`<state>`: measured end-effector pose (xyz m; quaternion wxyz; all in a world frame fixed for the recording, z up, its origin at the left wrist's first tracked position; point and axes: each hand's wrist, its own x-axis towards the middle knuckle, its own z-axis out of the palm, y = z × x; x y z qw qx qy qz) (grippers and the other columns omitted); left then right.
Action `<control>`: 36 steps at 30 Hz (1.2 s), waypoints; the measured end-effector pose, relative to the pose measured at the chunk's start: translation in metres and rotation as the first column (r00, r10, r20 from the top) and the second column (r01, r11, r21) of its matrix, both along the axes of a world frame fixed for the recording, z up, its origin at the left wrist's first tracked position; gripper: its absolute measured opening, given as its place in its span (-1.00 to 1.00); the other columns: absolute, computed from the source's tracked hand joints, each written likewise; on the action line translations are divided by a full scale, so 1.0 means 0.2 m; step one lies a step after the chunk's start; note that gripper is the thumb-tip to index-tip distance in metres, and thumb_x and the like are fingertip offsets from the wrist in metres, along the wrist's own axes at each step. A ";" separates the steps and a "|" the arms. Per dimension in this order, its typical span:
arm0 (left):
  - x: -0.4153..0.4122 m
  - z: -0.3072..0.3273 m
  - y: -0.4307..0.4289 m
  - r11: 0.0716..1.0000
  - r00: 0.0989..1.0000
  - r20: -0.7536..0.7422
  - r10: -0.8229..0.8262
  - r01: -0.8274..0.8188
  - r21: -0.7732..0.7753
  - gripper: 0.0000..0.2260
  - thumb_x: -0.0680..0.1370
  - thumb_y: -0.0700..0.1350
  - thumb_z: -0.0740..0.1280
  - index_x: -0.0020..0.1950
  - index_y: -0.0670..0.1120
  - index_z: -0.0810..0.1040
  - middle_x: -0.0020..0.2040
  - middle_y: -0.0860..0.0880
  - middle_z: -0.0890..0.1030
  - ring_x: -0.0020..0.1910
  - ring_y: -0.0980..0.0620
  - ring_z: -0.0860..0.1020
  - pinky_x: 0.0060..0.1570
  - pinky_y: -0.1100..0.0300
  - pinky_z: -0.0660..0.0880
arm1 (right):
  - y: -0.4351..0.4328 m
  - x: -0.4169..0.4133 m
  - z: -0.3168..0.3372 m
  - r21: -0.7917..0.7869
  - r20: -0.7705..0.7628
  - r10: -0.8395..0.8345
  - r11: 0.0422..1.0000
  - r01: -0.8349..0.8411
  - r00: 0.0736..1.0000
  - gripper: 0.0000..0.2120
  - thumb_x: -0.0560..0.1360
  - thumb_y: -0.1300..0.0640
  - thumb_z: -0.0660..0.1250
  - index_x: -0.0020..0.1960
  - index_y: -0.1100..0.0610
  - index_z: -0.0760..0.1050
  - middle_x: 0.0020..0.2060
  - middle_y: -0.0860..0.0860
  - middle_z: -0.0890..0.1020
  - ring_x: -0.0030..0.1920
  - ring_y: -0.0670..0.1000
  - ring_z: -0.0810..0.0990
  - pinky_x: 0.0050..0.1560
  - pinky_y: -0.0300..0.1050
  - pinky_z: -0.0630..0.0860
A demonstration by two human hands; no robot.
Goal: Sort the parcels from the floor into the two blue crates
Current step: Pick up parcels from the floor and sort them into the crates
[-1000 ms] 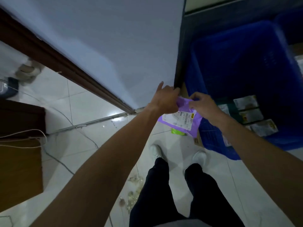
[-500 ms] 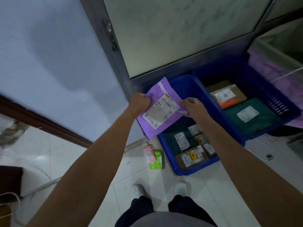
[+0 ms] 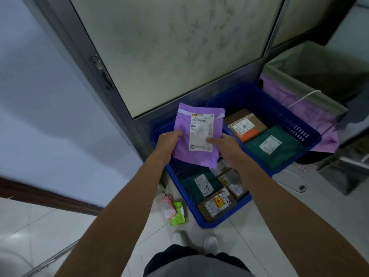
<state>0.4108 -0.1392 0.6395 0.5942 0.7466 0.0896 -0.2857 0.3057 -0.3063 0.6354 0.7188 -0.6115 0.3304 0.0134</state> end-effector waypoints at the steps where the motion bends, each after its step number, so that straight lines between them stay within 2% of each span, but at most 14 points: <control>1: 0.02 -0.01 0.00 1.000 1.000 0.013 -0.012 0.012 0.006 -0.86 0.50 -0.09 0.35 -0.06 -0.15 0.58 -0.14 -0.13 0.64 -0.19 -0.08 0.59 -0.29 0.12 0.45 | 0.00 0.01 0.00 -0.022 -0.003 -0.004 1.000 0.004 1.000 -0.68 0.54 0.25 0.43 0.28 0.21 0.57 0.15 0.11 0.69 0.08 0.12 0.68 0.08 0.08 0.64; 6: 0.15 -0.10 0.02 0.996 0.996 -0.009 -0.088 0.087 -0.023 -0.93 0.52 -0.16 0.38 -0.10 -0.16 0.60 -0.09 -0.13 0.66 -0.11 -0.09 0.61 0.00 -0.01 0.61 | -0.02 0.05 -0.03 -0.130 -0.046 -0.004 0.992 -0.002 0.999 -0.73 0.59 0.23 0.36 0.28 0.15 0.56 0.17 0.05 0.67 0.14 0.11 0.64 0.19 0.14 0.60; 8: 0.18 -0.14 0.02 0.992 0.992 -0.006 -0.123 0.123 -0.020 -0.95 0.52 -0.19 0.40 -0.08 -0.17 0.63 -0.03 -0.14 0.67 -0.05 -0.10 0.63 0.03 -0.01 0.63 | -0.04 0.07 -0.06 -0.164 -0.077 -0.007 0.987 -0.006 0.997 -0.72 0.60 0.24 0.33 0.30 0.16 0.55 0.19 0.05 0.65 0.16 0.11 0.62 0.21 0.14 0.58; 11: 0.19 -0.20 0.02 0.989 0.989 -0.020 -0.146 0.146 -0.008 -0.97 0.54 -0.20 0.41 -0.04 -0.15 0.63 0.01 -0.12 0.67 -0.03 -0.07 0.63 -0.02 0.06 0.64 | -0.05 0.09 -0.11 -0.197 -0.115 0.006 0.980 -0.028 0.993 -0.73 0.60 0.26 0.30 0.29 0.16 0.54 0.19 0.06 0.64 0.15 0.11 0.62 0.20 0.14 0.59; 14: 0.19 -0.26 0.00 0.989 0.989 -0.033 -0.145 0.146 0.009 -0.82 0.56 -0.20 0.42 0.12 -0.24 0.61 0.09 -0.15 0.66 -0.01 -0.06 0.63 -0.06 0.10 0.64 | -0.09 0.11 -0.17 -0.195 -0.127 0.010 0.980 -0.034 0.992 -0.73 0.60 0.29 0.30 0.29 0.17 0.54 0.15 0.07 0.65 0.10 0.10 0.64 0.18 0.11 0.60; 16: 0.19 -0.32 -0.02 0.992 0.991 -0.046 -0.123 0.124 0.021 -0.84 0.56 -0.21 0.42 0.11 -0.24 0.61 0.09 -0.17 0.65 -0.04 -0.05 0.62 -0.03 0.08 0.64 | -0.13 0.12 -0.21 -0.201 -0.164 0.034 0.977 -0.067 0.986 -0.76 0.60 0.27 0.29 0.25 0.18 0.55 0.13 0.05 0.65 0.08 0.08 0.64 0.15 0.09 0.61; 19: 0.16 -0.41 -0.07 0.994 0.993 -0.083 -0.083 0.089 0.063 -0.86 0.57 -0.23 0.40 0.09 -0.26 0.60 0.10 -0.23 0.65 -0.04 -0.09 0.62 0.04 -0.03 0.64 | -0.20 0.17 -0.29 -0.238 -0.235 0.074 0.962 -0.132 0.969 -0.81 0.61 0.22 0.29 0.21 0.17 0.55 0.08 0.05 0.66 0.03 0.05 0.65 -0.08 -0.05 0.63; 21: 0.12 -0.45 -0.11 0.996 0.990 -0.137 -0.045 0.055 0.068 -0.90 0.57 -0.26 0.37 0.07 -0.23 0.57 0.05 -0.19 0.64 -0.08 -0.09 0.62 -0.14 0.03 0.66 | -0.25 0.21 -0.34 -0.249 -0.251 0.101 0.954 -0.165 0.963 -0.82 0.61 0.23 0.29 0.20 0.18 0.51 0.08 0.06 0.64 0.06 0.07 0.64 -0.14 -0.10 0.58; 23: 0.07 -0.49 -0.17 0.998 0.980 -0.198 0.001 0.011 0.062 -0.89 0.56 -0.29 0.34 0.08 -0.20 0.54 -0.01 -0.12 0.63 -0.10 -0.05 0.62 -0.28 0.13 0.62 | -0.31 0.25 -0.37 -0.275 -0.269 0.185 0.926 -0.259 0.945 -0.79 0.59 0.25 0.29 0.22 0.18 0.45 0.12 0.05 0.59 0.12 0.08 0.59 -0.07 -0.07 0.55; 25: 0.01 -0.54 -0.23 0.996 0.963 -0.258 0.082 -0.073 0.046 -0.86 0.50 -0.32 0.33 0.03 -0.19 0.53 0.03 -0.17 0.64 -0.01 -0.12 0.63 -0.22 0.07 0.63 | -0.38 0.26 -0.39 -0.289 -0.303 0.302 0.875 -0.389 0.904 -0.73 0.59 0.26 0.27 0.28 0.17 0.38 0.14 0.04 0.53 0.12 0.04 0.52 -0.08 -0.11 0.49; 28: -0.07 -0.63 -0.33 0.964 0.899 -0.360 0.251 -0.266 0.008 -0.88 0.43 -0.34 0.28 -0.08 -0.20 0.54 0.00 -0.22 0.65 -0.04 -0.16 0.62 -0.12 0.01 0.58 | -0.51 0.27 -0.46 -0.222 -0.316 0.458 0.816 -0.534 0.831 -0.61 0.59 0.27 0.26 0.40 0.19 0.33 0.17 0.05 0.51 0.12 0.04 0.51 -0.20 -0.21 0.46; 31: -0.16 -0.64 -0.44 0.900 0.812 -0.429 0.395 -0.435 0.005 -0.90 0.47 -0.31 0.23 -0.11 -0.17 0.51 -0.14 -0.14 0.65 -0.18 -0.12 0.61 -0.32 0.12 0.53 | -0.62 0.28 -0.55 -0.108 -0.351 0.541 0.788 -0.606 0.765 -0.63 0.60 0.23 0.30 0.39 0.17 0.38 0.17 0.04 0.54 0.09 0.04 0.54 -0.21 -0.18 0.47; 34: -0.21 -0.68 -0.52 0.827 0.727 -0.487 0.484 -0.561 -0.016 -0.88 0.47 -0.31 0.23 -0.04 -0.16 0.48 -0.08 -0.14 0.65 -0.11 -0.14 0.62 -0.45 0.17 0.50 | -0.71 0.26 -0.65 0.074 -0.368 0.509 0.851 -0.521 0.778 -0.69 0.59 0.12 0.36 0.30 0.17 0.49 0.20 0.10 0.58 0.10 0.10 0.60 -0.08 -0.02 0.60; 36: -0.24 -0.71 -0.56 0.716 0.626 -0.531 0.570 -0.696 -0.052 -0.84 0.47 -0.31 0.25 0.03 -0.16 0.50 0.05 -0.16 0.66 0.01 -0.18 0.62 -0.38 0.11 0.55 | -0.75 0.24 -0.73 0.249 -0.349 0.447 0.892 -0.378 0.824 -0.64 0.58 0.11 0.39 0.34 0.20 0.51 0.22 0.14 0.59 0.18 0.17 0.60 0.13 0.07 0.61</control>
